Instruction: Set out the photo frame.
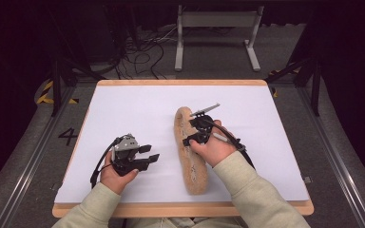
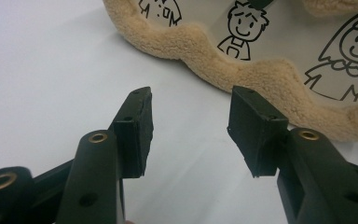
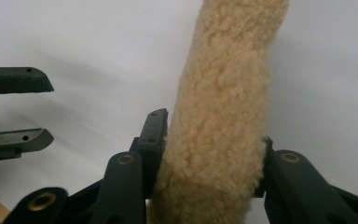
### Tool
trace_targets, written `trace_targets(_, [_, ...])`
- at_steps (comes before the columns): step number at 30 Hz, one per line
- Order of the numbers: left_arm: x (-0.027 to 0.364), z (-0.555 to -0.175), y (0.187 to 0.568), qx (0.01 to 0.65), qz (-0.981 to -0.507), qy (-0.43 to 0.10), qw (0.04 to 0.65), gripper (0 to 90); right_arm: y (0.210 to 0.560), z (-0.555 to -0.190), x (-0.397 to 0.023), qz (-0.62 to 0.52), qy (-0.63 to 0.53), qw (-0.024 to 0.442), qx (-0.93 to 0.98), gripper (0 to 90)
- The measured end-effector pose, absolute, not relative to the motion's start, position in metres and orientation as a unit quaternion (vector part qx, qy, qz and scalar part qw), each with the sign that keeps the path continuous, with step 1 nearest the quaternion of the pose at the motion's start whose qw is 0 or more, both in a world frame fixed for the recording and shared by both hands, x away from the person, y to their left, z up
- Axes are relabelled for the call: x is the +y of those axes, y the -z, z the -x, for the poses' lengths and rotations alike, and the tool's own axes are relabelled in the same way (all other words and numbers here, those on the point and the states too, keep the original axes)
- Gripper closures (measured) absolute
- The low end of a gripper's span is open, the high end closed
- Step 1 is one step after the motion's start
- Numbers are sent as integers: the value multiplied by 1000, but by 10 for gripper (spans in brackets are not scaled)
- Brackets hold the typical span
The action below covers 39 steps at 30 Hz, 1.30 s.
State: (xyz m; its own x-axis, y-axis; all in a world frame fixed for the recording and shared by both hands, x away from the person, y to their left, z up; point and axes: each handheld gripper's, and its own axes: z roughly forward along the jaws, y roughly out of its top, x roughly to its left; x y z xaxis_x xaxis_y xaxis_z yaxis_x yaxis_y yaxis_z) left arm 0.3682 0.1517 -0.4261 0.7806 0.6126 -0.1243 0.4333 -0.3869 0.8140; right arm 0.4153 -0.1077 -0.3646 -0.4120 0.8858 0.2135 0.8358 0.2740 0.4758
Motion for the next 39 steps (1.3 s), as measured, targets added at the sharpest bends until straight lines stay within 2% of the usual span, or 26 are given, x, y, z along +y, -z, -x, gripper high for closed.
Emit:
trace_targets(7, [153,-368,425,315,-826,-98,457,497,361,-417,-108,-567,-258,31,782,664])
trace_targets(19, [157,-368,425,322,-820,-99,462,504,343,-422,-115,-550,-265,44,791,670])
trace_targets(29, [166,-369,425,336,-813,-102,464,509,319,-426,-122,-456,-267,83,845,670])
trace_targets(36, [172,-366,425,345,-809,-106,464,509,309,-434,-122,-315,-252,122,907,669])
trace_targets(39, [176,-364,425,348,-808,-111,463,511,308,-436,-121,-300,-249,121,913,669])
